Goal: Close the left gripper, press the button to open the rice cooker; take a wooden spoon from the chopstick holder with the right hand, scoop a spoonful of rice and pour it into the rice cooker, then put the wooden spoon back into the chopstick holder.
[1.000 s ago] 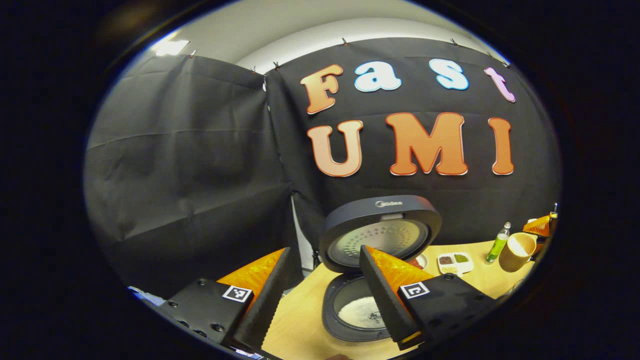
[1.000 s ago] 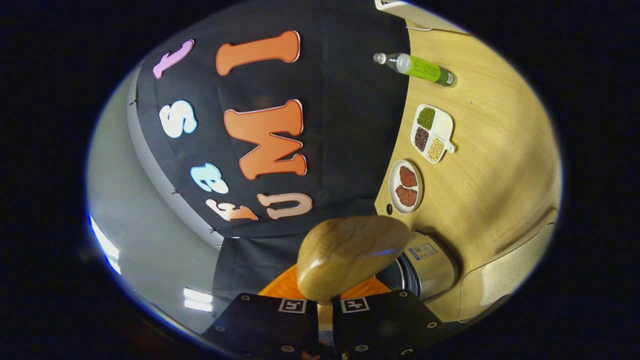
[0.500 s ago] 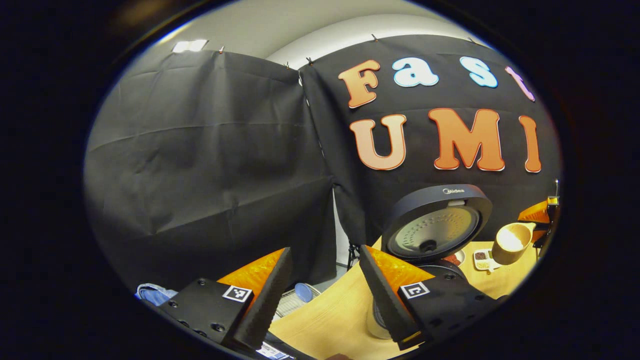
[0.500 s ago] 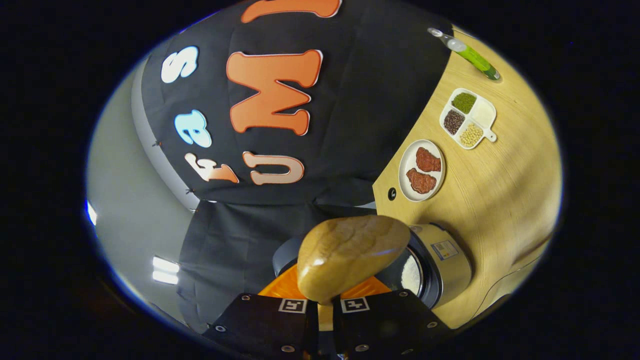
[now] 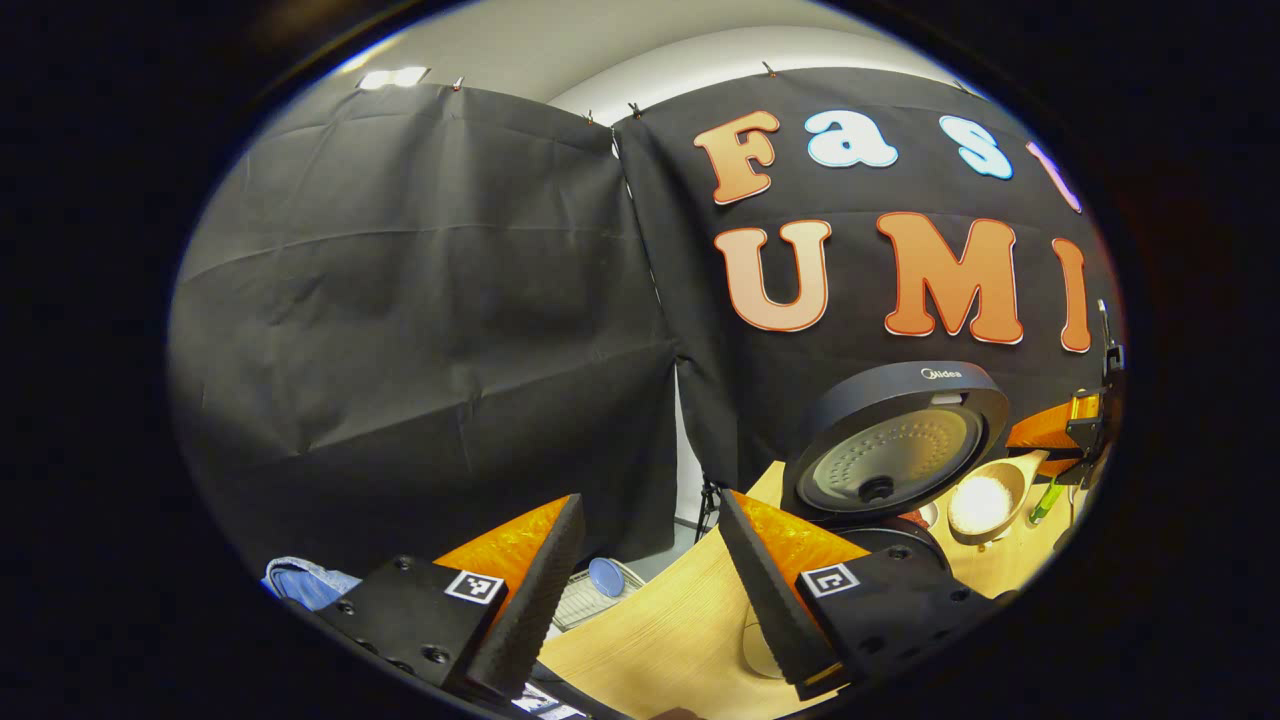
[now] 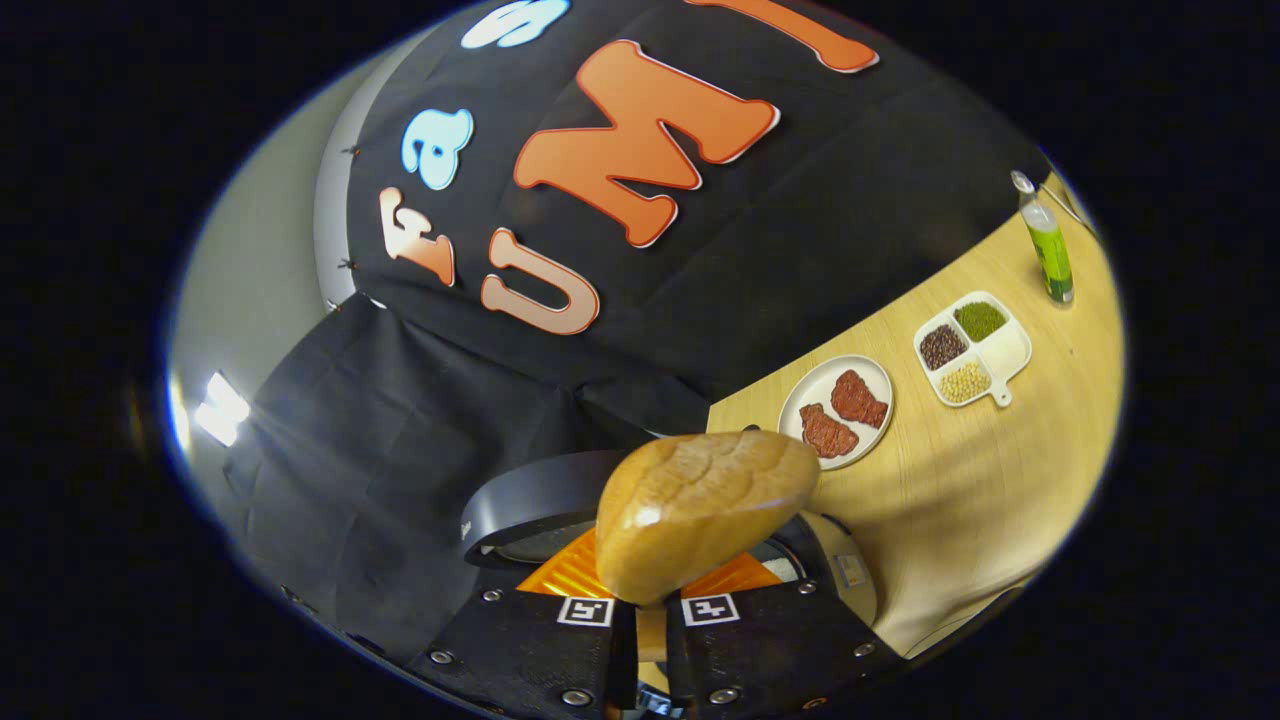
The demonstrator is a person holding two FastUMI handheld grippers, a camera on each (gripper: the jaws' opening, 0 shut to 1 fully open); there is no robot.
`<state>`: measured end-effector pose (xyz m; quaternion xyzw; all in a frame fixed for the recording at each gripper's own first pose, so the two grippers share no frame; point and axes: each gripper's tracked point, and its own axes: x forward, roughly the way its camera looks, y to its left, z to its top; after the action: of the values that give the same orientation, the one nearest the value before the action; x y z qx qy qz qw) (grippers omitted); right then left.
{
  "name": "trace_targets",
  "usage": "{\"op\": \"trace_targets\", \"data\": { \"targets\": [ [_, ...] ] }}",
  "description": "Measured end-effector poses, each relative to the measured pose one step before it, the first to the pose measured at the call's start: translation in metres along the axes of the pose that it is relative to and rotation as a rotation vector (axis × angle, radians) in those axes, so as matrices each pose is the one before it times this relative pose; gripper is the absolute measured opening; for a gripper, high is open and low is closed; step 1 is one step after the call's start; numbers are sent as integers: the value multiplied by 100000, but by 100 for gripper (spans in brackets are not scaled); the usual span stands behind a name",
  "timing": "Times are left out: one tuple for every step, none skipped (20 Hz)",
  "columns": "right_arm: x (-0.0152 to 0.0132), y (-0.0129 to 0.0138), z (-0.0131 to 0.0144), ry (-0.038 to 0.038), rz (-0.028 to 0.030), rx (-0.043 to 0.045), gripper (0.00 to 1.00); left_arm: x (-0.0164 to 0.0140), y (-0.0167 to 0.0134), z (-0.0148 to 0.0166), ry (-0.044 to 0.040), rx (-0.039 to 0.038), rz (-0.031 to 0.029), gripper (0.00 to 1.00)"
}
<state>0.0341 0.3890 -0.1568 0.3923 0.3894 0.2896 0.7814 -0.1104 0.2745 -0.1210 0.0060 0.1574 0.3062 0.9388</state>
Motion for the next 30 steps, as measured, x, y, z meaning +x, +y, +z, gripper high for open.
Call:
{"op": "trace_targets", "data": {
  "targets": [
    [278,-115,-23,-530,-1749,-4027,11,2,235,-129,84,375,391,93],
    [229,29,-156,44,-1597,-3178,11,58,112,-246,190,365,37,93],
    [255,24,-88,-339,-711,-2661,11,28,286,-157,22,210,401,92],
    [161,41,-143,-324,-584,-1712,11,97,240,-265,406,-156,-54,92],
    [199,88,-261,637,-13,-751,11,97,180,-218,515,-342,194,92],
    [199,288,-232,916,-120,260,11,125,180,-189,490,-578,149,92],
    [286,123,-415,805,120,-182,11,50,213,-155,625,-558,125,92],
    [283,2,-223,277,-418,-194,11,84,362,-169,202,-576,410,92],
    [237,145,-303,446,-216,-575,11,37,127,-111,216,-340,-13,92],
    [107,214,-214,26,-326,-519,11,17,311,-57,-57,-28,519,92],
    [273,169,-151,91,128,-705,11,54,226,-133,243,129,134,93],
    [170,303,-226,119,245,-435,11,80,215,-139,301,92,391,92],
    [238,373,-358,670,511,-551,11,68,88,-269,580,-101,-273,92],
    [80,343,-303,428,385,-694,11,43,110,-187,455,221,174,92],
    [209,373,-264,400,416,-1271,11,112,133,-88,253,272,181,93],
    [183,266,-288,229,89,-1268,11,12,273,-78,154,191,310,92],
    [243,251,-279,623,252,-1039,11,114,171,-29,168,-164,102,92],
    [68,126,-182,363,81,-503,11,23,-19,-70,132,-169,-35,92],
    [161,215,-112,-6,278,-707,11,84,156,76,-49,-99,231,92],
    [53,206,-160,-346,-86,-837,11,32,70,-86,85,114,-101,93],
    [84,211,-95,-139,286,-1269,11,42,235,36,43,244,338,93],
    [104,70,-177,-188,-195,-1331,11,90,-21,-183,294,68,-211,93],
    [143,86,-93,-104,-134,-1387,11,47,121,-51,32,201,330,93],
    [-47,-57,-93,-437,-522,-1248,11,22,64,-34,199,86,-46,93],
    [141,168,-27,-406,-170,-1330,11,27,99,29,12,124,202,93],
    [137,98,-26,-829,-204,-1476,11,10,107,29,-27,5,-45,93],
    [7,184,70,-423,203,-2073,11,100,-15,13,-2,22,70,92],
    [71,257,-241,70,169,-2084,11,65,107,97,-19,26,33,92],
    [-331,586,143,166,748,-2373,11,80,-93,-33,77,147,-64,92],
    [20,206,-18,-554,-304,-2040,11,60,35,34,-134,116,71,92]
  ]
}}
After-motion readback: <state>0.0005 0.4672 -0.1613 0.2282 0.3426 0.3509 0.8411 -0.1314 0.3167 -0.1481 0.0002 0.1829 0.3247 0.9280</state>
